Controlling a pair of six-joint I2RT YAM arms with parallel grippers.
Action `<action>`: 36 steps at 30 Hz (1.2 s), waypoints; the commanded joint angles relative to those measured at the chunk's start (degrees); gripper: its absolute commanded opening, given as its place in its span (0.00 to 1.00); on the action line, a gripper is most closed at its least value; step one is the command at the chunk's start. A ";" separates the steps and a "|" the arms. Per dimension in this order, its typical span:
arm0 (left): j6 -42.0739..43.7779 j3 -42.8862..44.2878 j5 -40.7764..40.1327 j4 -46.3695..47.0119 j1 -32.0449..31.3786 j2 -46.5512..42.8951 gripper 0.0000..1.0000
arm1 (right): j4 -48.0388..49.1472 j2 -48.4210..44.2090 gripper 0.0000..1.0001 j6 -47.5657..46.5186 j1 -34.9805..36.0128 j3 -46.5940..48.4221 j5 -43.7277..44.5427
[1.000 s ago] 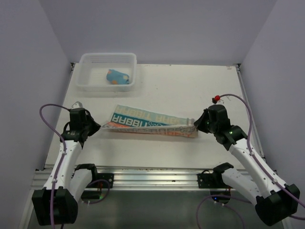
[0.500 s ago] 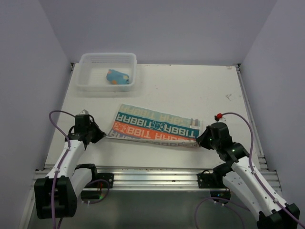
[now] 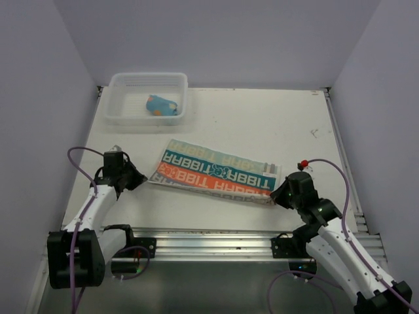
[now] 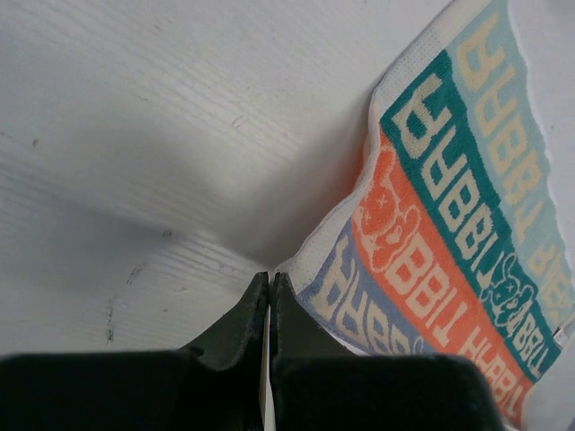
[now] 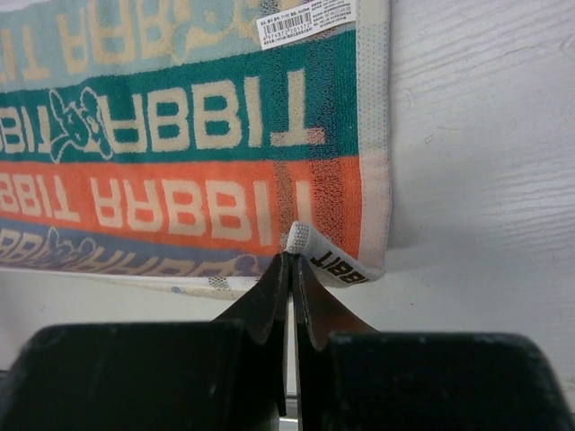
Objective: Roll the towels
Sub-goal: Flatten the towel, then fold the towel
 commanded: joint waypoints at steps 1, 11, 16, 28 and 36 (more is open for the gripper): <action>-2.62 3.47 -0.56 4.58 0.14 0.61 0.00 | -0.04 1.08 0.00 2.18 -0.08 1.17 3.34; -7.81 7.42 -2.14 4.14 -2.23 0.88 0.00 | 2.17 2.48 0.00 4.38 0.00 3.71 7.56; -8.51 8.39 -3.99 3.61 -2.94 1.31 0.00 | 1.90 4.86 0.00 5.34 -0.09 6.44 11.07; -9.75 16.12 -11.63 4.32 -8.29 10.01 0.00 | 4.01 10.48 0.00 5.52 0.00 8.20 16.52; -10.01 25.09 -15.76 2.92 -12.16 19.31 0.00 | 5.94 13.56 0.00 6.22 -0.09 8.72 18.46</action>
